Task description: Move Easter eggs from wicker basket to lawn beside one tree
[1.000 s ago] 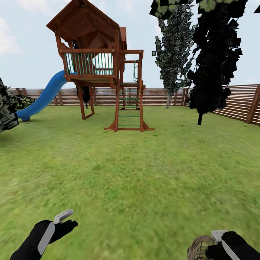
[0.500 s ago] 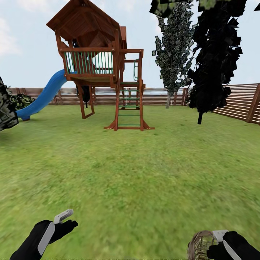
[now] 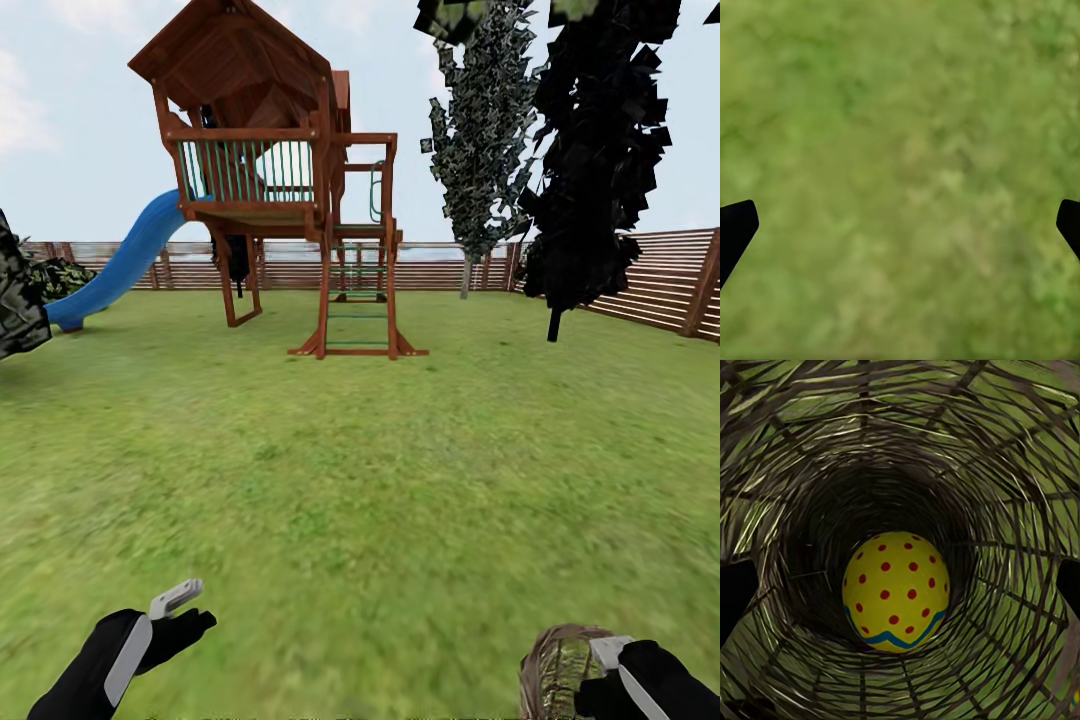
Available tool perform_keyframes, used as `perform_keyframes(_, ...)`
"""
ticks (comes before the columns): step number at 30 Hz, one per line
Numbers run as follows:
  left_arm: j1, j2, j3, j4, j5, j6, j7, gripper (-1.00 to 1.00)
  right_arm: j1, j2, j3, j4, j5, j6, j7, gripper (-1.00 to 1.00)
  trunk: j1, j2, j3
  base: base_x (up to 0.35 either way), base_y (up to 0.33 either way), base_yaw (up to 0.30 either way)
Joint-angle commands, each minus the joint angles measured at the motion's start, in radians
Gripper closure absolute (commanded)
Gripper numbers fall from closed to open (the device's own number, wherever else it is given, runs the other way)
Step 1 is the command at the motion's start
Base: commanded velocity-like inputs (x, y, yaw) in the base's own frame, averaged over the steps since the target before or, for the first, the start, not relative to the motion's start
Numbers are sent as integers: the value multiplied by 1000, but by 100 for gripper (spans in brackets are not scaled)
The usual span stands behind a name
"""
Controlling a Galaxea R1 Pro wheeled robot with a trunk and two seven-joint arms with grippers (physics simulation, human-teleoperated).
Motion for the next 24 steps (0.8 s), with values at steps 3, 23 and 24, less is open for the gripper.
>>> perform_keyframes(3,0,-1,2,-1,7,5,3,-100,-1,-1,3,-1,6,4,5,-100,11,-22,-11,0,0,0)
perform_keyframes(23,0,-3,2,-1,7,5,2,-100,-1,-2,3,-1,6,4,5,-100,58,-101,-80,0,0,0)
perform_keyframes(24,0,-3,2,-1,7,5,2,-100,-1,-2,3,-1,6,4,5,-100,58,-101,-84,0,0,0)
